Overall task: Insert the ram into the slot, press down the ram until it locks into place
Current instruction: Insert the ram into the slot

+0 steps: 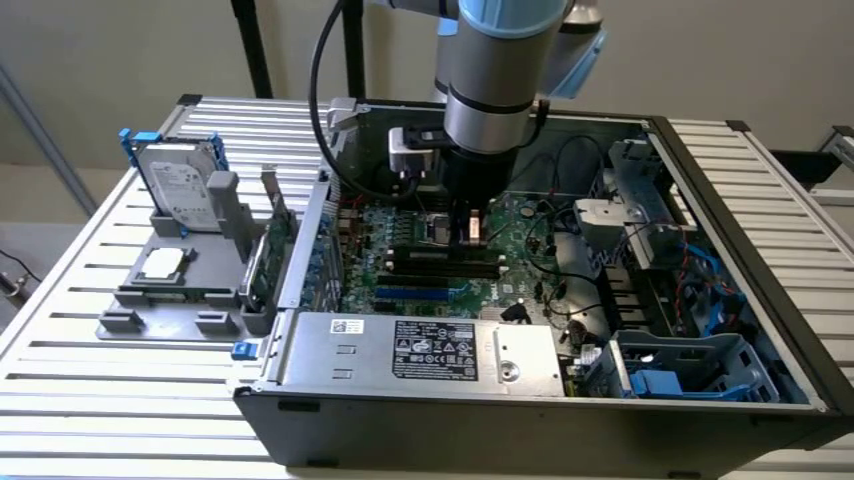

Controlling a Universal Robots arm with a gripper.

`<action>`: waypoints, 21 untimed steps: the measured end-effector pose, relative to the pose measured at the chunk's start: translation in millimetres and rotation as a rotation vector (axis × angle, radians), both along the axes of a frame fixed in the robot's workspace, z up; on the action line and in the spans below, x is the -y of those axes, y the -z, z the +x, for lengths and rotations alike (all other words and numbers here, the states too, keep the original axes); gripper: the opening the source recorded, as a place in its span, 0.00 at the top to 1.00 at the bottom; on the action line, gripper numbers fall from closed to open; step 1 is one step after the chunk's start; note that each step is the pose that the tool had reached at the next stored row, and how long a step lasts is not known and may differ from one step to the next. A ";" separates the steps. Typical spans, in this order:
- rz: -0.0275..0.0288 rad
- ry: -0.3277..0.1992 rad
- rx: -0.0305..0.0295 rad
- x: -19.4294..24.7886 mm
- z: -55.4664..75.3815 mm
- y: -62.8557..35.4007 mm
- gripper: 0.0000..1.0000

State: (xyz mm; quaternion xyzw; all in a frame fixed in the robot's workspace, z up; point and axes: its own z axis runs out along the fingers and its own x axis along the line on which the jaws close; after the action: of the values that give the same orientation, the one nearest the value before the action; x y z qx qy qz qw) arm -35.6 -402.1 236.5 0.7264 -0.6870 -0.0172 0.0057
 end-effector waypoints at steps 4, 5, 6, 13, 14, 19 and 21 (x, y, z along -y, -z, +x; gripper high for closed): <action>0.0000 0.000 0.0004 0.0 0.4 2.5 0.86; 0.0001 0.000 0.0004 0.0 0.6 3.0 0.86; 0.0000 0.000 0.0004 0.0 1.0 3.4 0.86; 0.0000 0.000 0.0005 0.0 3.1 5.1 0.86; 0.0001 0.000 0.0005 0.0 3.2 5.4 0.86; -0.0002 0.000 0.0004 0.0 3.2 6.7 0.86; 0.0000 0.000 0.0005 0.0 3.2 7.1 0.86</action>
State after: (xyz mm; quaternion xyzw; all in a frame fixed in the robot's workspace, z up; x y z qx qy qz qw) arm -32.4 -402.0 229.4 0.7264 -0.6871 -0.0170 0.0055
